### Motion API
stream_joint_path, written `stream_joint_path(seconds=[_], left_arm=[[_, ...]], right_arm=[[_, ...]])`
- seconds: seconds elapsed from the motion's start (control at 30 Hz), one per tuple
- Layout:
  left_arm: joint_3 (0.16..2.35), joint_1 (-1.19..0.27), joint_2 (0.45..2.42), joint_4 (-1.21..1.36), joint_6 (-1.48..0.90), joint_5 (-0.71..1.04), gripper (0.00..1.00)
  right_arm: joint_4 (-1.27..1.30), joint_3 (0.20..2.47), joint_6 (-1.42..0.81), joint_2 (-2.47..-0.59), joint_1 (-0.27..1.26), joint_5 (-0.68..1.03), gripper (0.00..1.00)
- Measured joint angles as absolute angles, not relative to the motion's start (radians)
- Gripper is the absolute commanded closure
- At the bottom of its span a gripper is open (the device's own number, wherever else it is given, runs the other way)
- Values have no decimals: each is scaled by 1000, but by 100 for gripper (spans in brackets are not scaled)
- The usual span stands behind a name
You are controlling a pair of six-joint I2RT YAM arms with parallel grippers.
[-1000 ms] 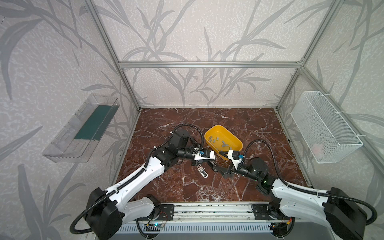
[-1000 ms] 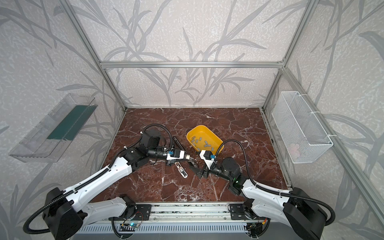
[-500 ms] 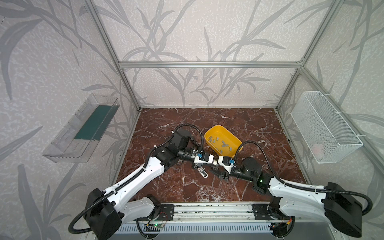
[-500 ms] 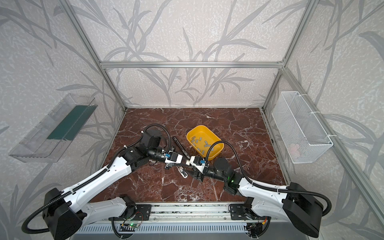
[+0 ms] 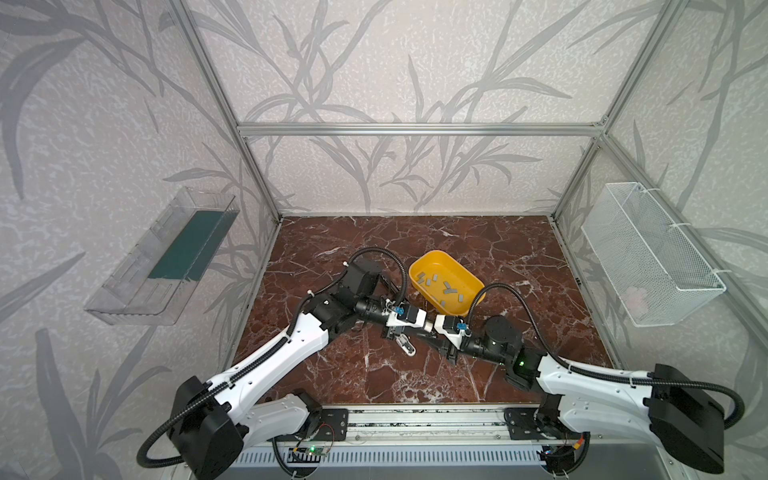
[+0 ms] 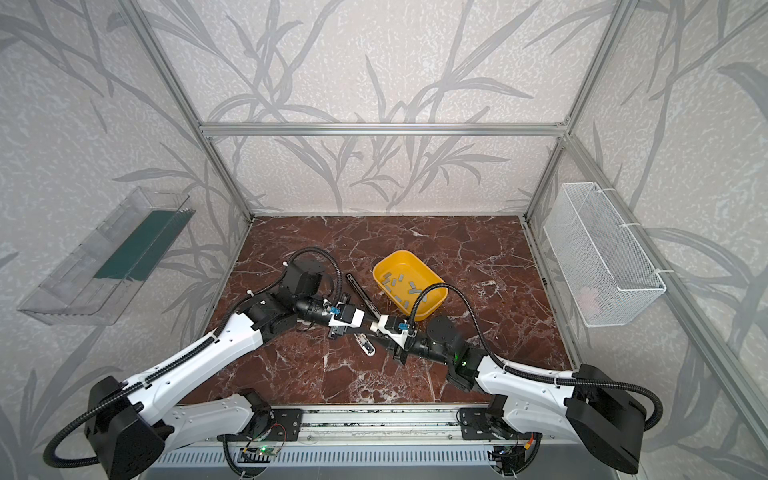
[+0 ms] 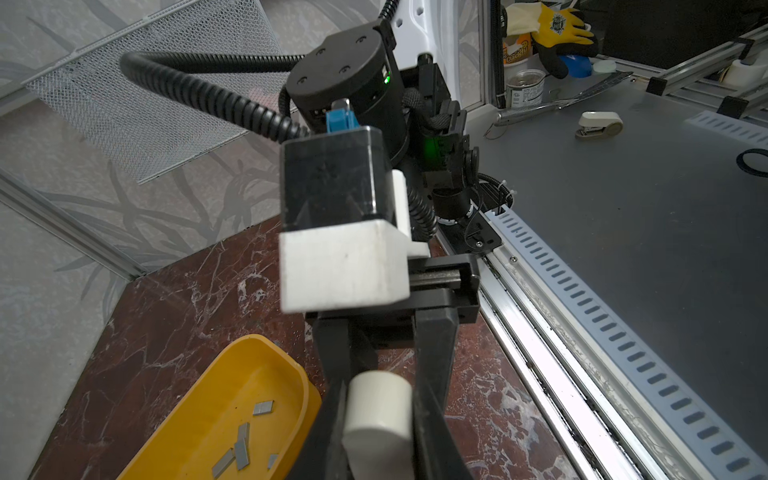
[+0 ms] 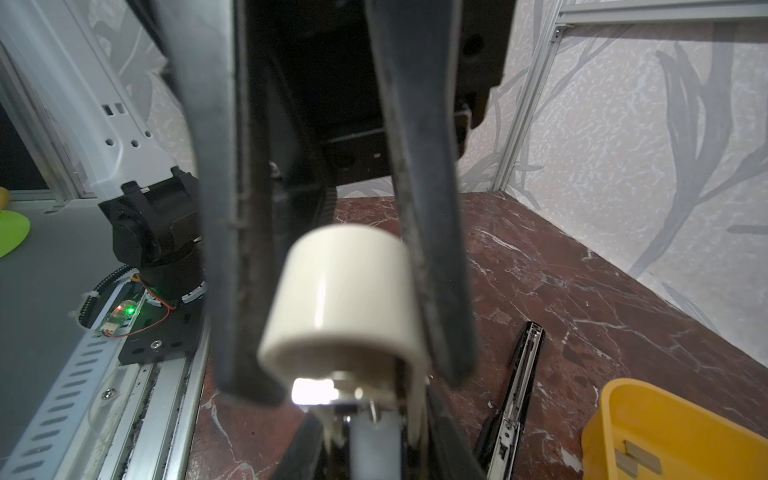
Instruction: Load the staples into the stapler
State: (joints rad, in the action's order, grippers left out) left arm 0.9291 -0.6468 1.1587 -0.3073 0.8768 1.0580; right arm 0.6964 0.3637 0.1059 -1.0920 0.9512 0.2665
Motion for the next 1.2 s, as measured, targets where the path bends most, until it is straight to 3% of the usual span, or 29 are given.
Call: stream_joint_path(seconds=[0.13, 0.33, 0.57, 0.8, 1.03, 1.2], left_arm=[[878, -643, 1122, -186, 834, 973, 55], [802, -621, 1066, 1, 757, 813, 47], [757, -558, 1063, 245, 629, 483, 43], [755, -519, 1097, 324, 543, 129, 42], [760, -493, 1112, 330, 503, -10, 42], [767, -479, 1120, 327, 495, -64, 42]], right_arm=[[650, 379, 37, -1072, 965, 158, 100], [594, 385, -60, -1061, 960, 1, 100], [485, 451, -134, -1061, 959, -87, 100], [349, 505, -192, -1054, 959, -148, 100], [271, 572, -251, -1081, 976, -143, 100], [242, 606, -264, -1149, 1070, -181, 100]])
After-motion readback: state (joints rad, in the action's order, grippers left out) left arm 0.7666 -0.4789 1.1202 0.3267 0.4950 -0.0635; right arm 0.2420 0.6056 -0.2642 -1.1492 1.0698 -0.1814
